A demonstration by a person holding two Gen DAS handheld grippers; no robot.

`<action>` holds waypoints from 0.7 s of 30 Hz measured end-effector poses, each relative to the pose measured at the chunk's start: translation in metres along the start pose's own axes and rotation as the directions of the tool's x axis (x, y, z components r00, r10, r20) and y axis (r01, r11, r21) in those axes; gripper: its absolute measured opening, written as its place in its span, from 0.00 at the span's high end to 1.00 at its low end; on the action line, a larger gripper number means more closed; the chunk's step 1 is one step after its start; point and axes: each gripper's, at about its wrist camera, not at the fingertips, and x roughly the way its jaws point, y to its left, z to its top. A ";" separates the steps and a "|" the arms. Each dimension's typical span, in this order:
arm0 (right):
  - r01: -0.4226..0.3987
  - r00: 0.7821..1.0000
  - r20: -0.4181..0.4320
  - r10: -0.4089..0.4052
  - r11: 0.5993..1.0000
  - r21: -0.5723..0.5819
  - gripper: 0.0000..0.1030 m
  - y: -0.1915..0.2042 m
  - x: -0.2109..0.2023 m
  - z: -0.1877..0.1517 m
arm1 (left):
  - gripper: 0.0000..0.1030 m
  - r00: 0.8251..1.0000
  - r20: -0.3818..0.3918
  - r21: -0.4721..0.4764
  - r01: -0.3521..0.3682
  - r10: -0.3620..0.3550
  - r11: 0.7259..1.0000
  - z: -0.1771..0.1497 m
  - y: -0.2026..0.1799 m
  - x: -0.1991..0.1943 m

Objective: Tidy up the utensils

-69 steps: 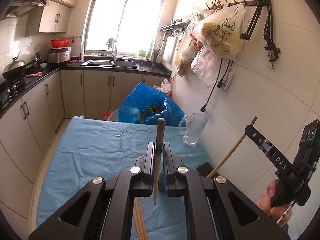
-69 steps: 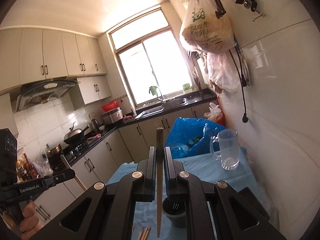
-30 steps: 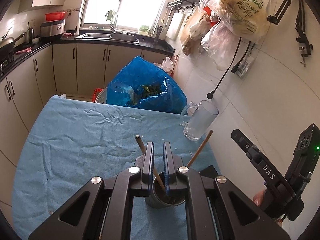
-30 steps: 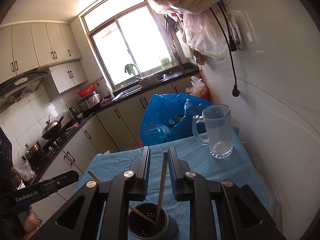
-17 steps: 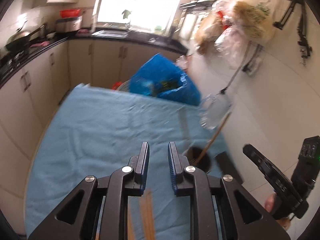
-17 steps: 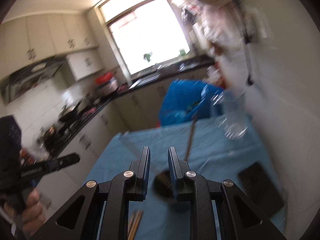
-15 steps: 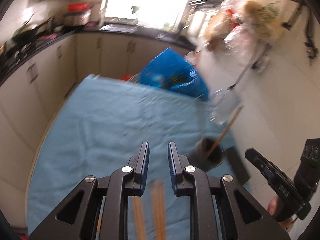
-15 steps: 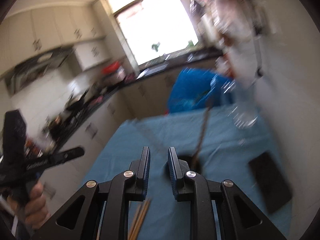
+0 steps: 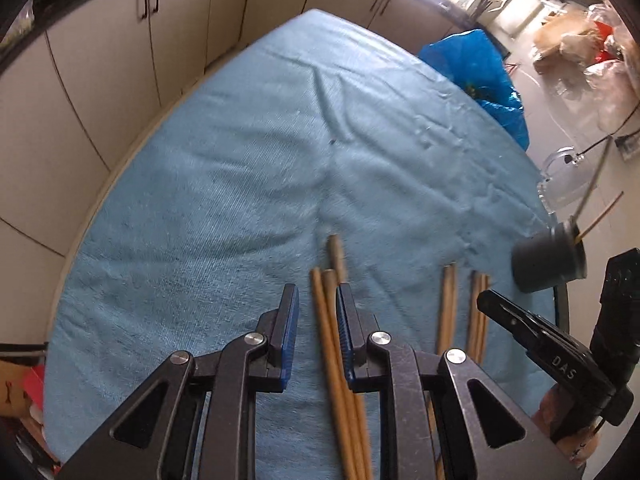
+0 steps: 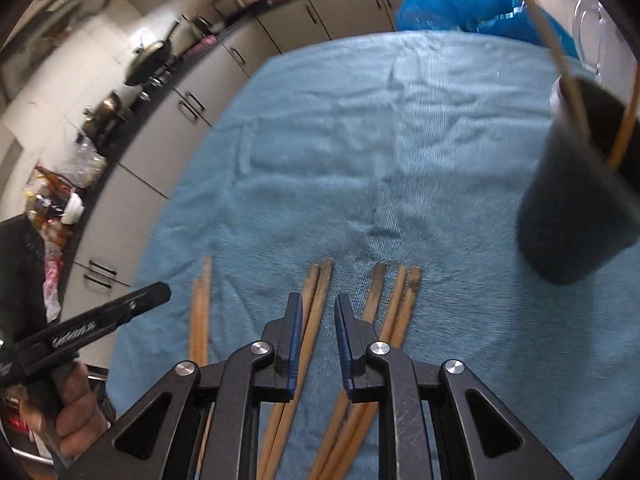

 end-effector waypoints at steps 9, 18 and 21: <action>0.066 0.997 -0.034 -0.066 0.998 0.002 0.85 0.009 0.025 0.004 | 0.83 1.000 -0.022 0.015 -0.013 0.014 1.000 -0.004 -0.001 0.019; 0.100 0.994 -0.051 -0.101 0.995 -0.006 0.85 0.011 0.030 0.007 | 0.83 0.997 0.003 0.065 -0.082 0.082 0.995 -0.011 -0.008 0.015; 0.103 0.993 -0.053 -0.104 0.995 -0.010 0.85 0.013 0.031 0.008 | 0.83 0.997 -0.006 0.057 -0.081 0.082 0.995 -0.009 -0.007 0.016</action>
